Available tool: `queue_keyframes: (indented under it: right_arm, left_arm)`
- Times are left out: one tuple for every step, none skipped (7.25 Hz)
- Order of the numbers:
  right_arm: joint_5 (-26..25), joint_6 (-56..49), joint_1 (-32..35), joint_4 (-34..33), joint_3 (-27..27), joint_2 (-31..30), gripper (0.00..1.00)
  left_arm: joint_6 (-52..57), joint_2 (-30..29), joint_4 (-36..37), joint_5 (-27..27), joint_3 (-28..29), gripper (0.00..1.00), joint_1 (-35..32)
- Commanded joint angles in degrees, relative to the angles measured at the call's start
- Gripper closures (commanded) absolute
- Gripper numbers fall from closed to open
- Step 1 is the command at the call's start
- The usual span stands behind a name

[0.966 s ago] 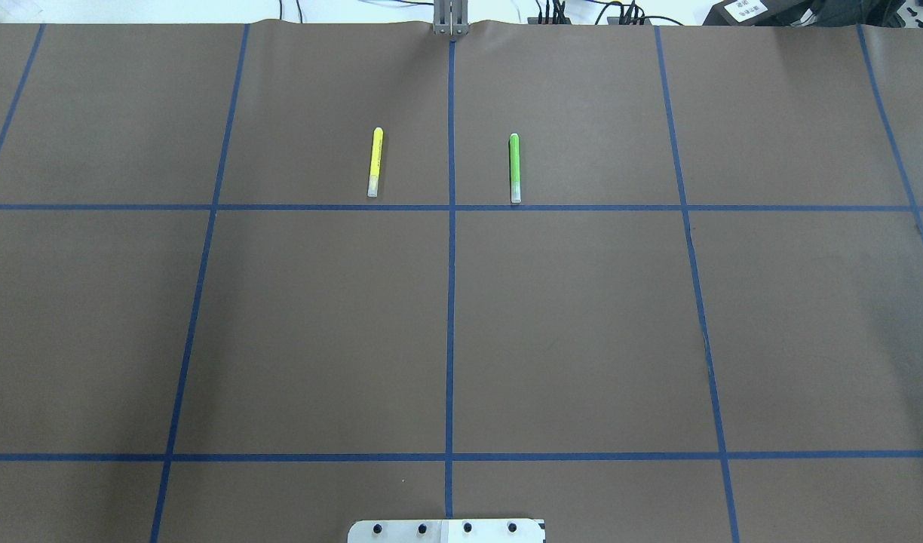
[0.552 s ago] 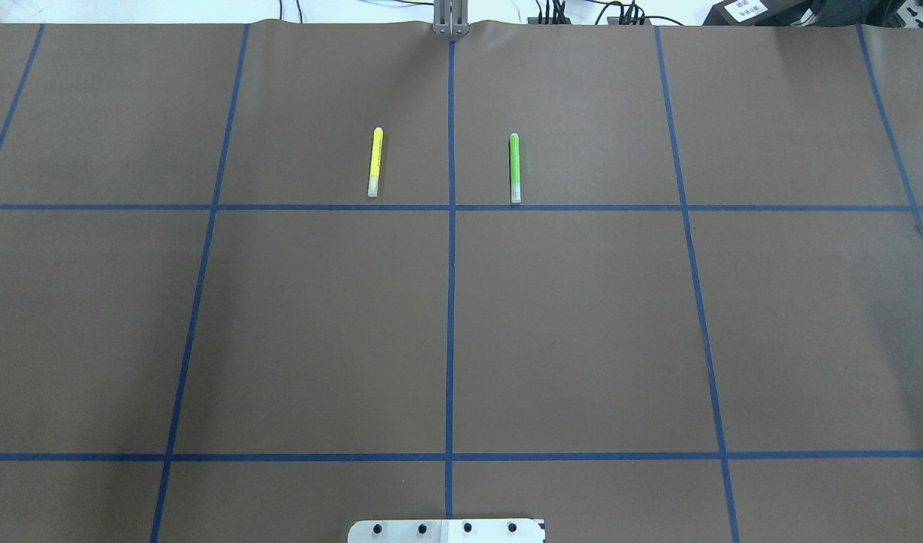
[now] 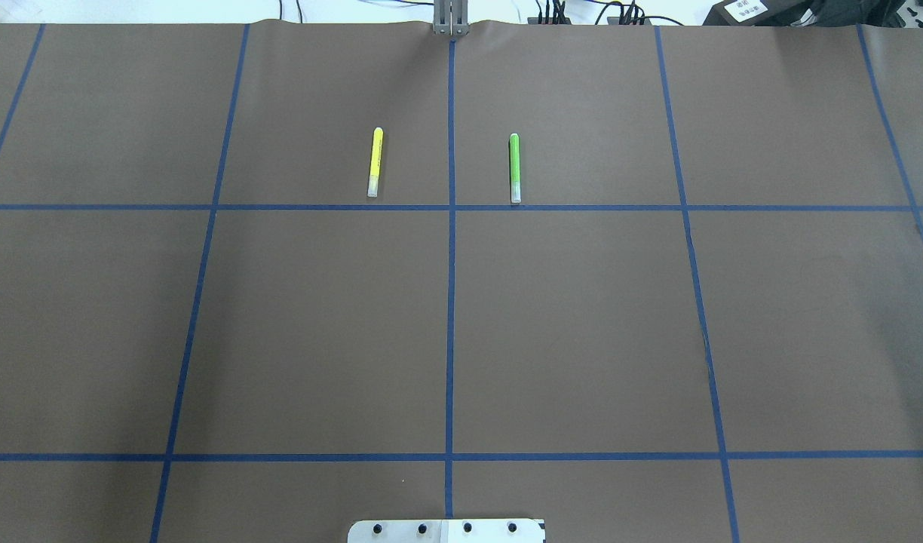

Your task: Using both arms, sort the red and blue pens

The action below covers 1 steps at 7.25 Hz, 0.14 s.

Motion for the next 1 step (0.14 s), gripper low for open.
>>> queue_keyframes:
  right_arm:
    - [0.00,0.00,0.00,0.00,-0.08,-0.09,0.00]
  left_arm:
    - [0.00,0.00,-0.03,0.00,0.00,0.00,0.00]
